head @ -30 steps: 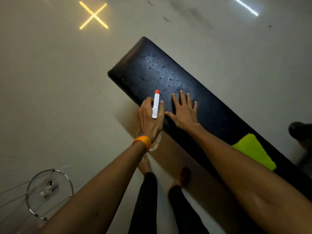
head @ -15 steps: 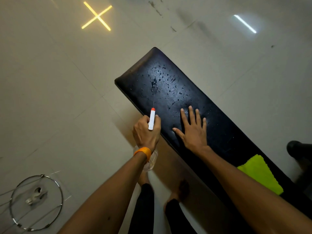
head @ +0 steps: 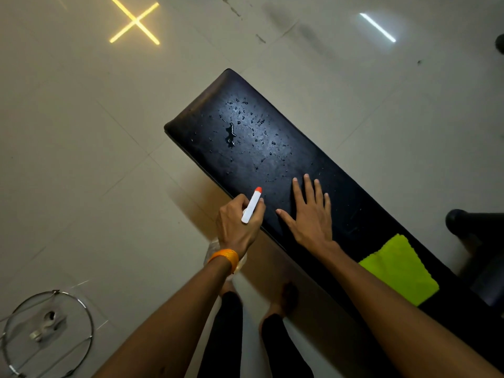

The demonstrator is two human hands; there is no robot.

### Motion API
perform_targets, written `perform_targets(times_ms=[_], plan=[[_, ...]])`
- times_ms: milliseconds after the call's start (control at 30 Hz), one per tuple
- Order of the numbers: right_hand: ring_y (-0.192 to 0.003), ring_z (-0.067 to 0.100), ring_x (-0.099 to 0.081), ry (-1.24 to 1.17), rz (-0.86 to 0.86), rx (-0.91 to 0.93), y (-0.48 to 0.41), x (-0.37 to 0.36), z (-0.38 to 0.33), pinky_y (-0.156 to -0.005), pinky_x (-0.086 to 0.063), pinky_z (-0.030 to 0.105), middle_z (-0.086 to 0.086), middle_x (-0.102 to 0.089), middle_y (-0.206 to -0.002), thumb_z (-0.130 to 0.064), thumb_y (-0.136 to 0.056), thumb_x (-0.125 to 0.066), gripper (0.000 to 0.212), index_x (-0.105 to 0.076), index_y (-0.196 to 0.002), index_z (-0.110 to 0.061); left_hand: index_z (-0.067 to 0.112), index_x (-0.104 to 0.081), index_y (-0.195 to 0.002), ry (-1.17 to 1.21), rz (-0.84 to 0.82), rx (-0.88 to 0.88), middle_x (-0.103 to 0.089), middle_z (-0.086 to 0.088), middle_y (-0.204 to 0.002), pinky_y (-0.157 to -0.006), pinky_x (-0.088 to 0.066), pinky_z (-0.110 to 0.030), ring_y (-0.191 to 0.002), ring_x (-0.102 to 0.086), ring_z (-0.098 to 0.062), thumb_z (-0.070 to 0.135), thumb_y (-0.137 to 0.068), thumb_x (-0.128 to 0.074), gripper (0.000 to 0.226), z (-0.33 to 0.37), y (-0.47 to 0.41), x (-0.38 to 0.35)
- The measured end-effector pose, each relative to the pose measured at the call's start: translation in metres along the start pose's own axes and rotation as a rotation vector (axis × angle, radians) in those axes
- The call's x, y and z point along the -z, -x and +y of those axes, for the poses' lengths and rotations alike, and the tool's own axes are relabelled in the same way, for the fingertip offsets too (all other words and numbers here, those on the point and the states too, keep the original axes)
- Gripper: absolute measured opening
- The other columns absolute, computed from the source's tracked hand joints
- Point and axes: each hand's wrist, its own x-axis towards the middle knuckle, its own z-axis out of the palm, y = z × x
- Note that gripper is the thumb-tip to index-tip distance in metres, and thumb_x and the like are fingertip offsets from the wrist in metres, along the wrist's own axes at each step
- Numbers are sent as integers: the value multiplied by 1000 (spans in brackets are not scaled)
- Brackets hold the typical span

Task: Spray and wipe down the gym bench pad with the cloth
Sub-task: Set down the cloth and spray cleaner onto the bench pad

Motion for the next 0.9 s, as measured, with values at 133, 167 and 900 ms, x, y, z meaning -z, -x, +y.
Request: perform_targets(times_ms=[133,167,900], plan=[[-157,27,12,2,-21,-3,13,2,12,-127,-2,51,4,10,-171,-69,-98,-37,86,3,-162,-28,11,-52,-63,-36,17,26,-53,-2,-54,-53,-48,-46,-53,-53,-26,60,-83,-59,53,-4,10,-6],[-157,27,12,-1,-26,-4,16,3,15,-128,-2,51,4,10,-171,-68,-98,-38,86,2,-162,-28,11,-52,-63,-37,21,28,-53,-2,-54,-52,-48,-47,-53,-53,-26,60,-83,-59,53,-5,13,-7],[-158,29,-2,-76,37,-176,82,-2,99,-128,-8,51,10,-7,-171,-62,-97,-48,85,-14,-162,-18,13,-49,-64,-59,-109,-64,-50,-3,-55,-53,-47,-48,-52,-49,-26,57,-86,-59,51,12,78,-53]])
